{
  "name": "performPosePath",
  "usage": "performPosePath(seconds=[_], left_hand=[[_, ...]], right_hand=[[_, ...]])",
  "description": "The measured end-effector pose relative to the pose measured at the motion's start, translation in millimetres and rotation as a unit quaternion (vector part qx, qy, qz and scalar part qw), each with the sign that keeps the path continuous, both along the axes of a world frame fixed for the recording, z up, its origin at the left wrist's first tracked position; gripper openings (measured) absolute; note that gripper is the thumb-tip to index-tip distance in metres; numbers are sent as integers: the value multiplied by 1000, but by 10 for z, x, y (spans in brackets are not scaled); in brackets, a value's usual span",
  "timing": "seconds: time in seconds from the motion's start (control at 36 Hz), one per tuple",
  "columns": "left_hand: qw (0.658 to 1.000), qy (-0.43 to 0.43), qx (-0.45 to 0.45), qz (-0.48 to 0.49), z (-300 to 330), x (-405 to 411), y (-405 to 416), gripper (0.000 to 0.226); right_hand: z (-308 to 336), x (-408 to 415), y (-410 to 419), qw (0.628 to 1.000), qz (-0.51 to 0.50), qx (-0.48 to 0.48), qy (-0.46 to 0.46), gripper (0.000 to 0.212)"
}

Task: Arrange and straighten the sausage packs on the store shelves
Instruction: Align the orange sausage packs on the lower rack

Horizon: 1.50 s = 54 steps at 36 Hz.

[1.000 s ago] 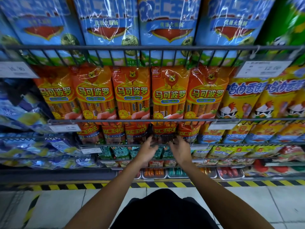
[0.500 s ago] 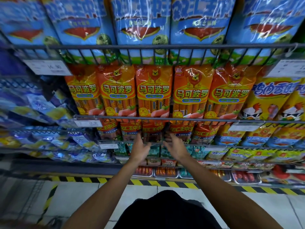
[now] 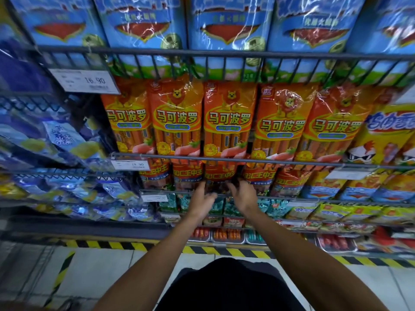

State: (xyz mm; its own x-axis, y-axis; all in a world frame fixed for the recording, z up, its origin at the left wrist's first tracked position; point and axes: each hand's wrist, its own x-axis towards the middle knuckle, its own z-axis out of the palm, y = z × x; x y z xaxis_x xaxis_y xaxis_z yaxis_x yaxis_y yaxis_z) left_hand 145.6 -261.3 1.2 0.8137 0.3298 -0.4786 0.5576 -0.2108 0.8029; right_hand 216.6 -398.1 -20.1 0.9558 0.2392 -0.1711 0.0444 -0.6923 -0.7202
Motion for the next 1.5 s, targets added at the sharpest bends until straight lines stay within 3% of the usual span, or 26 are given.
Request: performPosePath(seconds=[0.11,0.28,0.47,0.67,0.81,0.97,1.25,1.39,1.5], left_hand=[[1000,-21,-16,5,22,-10,15,65],[1000,-17,-15,6,33,-2,23,64],[999,8,-20,-27,-4,-27,22,67],[999,30,-14,-40,50,45,26,73],[1000,19,-3,-15,-15,32,28,63],[999,11,29,-17,3,116,72,66],[1000,-3,25,0,-28,178,101,65],[999,-5,40,1,-66,159,96,55],[999,16,41,-28,-133,137,27,39]], right_hand=[[5,-32,-29,997,-40,-37,-60,39],[-9,12,-68,990,-42,-31,-127,29],[-16,19,-31,997,-1,-66,-26,30],[-100,-14,158,998,1,-27,53,54],[-43,-23,96,999,-21,-29,8,31],[-4,-88,6,996,-38,-51,-58,37],[68,-91,-55,990,-10,-78,-120,30],[132,-63,-92,989,-36,-32,-137,25],[163,38,-149,993,3,-72,-92,23]])
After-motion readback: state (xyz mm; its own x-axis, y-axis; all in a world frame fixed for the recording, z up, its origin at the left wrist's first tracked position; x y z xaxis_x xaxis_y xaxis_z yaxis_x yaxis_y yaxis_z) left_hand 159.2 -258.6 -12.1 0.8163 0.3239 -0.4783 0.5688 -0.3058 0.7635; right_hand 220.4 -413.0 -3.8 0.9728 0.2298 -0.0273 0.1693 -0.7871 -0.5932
